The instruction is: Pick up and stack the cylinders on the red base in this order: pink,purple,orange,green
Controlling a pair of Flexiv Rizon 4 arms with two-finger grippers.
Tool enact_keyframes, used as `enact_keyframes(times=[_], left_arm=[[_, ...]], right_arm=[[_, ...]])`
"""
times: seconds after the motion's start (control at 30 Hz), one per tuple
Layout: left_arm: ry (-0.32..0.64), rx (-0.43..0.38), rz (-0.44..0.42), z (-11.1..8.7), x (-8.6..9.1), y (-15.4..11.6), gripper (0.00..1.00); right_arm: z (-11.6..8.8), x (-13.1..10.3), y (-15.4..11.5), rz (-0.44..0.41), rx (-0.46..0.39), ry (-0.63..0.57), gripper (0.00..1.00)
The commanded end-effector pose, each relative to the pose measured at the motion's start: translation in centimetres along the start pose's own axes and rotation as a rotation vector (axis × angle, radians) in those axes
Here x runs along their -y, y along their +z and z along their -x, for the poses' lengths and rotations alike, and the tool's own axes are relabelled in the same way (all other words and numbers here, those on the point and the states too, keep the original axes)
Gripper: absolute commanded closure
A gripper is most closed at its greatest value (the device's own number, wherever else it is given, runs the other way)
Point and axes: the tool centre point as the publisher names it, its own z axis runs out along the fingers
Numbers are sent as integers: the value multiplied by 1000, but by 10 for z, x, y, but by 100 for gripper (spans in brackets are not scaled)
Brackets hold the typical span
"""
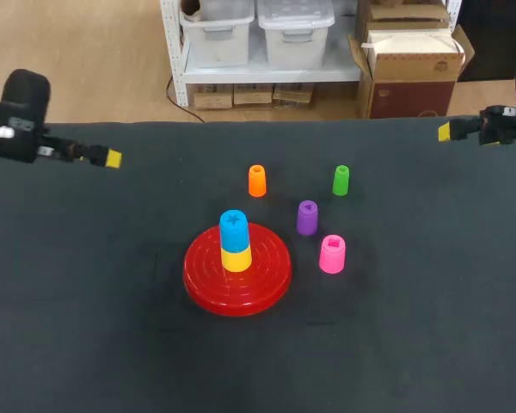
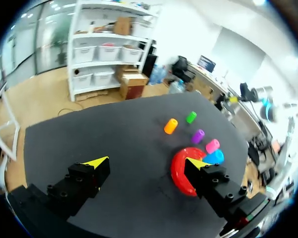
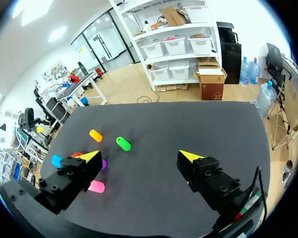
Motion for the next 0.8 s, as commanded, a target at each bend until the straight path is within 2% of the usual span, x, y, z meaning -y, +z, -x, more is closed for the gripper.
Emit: enact_keyframes(times=[0.03, 0.17, 0.27, 0.37, 0.47, 0.57, 0.63, 0.7, 0.8], left_arm=[[332, -51, -336, -10, -1, -30, 0], [467, -88, -387, -21, 10, -40, 0], [523, -116, -445, -31, 24, -49, 0], [557, -123, -455, -41, 35, -52, 0], [492, -98, -417, -39, 37, -47, 0], [432, -58, -336, -36, 29, -36, 0], [431, -40, -312, -36, 25, -34, 0], [421, -38, -316, -34, 27, -36, 0], [440, -51, -365, -34, 35, -45, 0]], right_arm=[[0, 0, 0, -2, 2, 0, 0], [0, 0, 0, -2, 2, 0, 0], [0, 0, 0, -2, 2, 0, 0], [0, 0, 0, -2, 2, 0, 0], [0, 0, 0, -2, 2, 0, 0], [0, 0, 0, -2, 2, 0, 0], [0, 0, 0, -2, 2, 0, 0], [0, 0, 0, -2, 2, 0, 0], [0, 0, 0, -2, 2, 0, 0]])
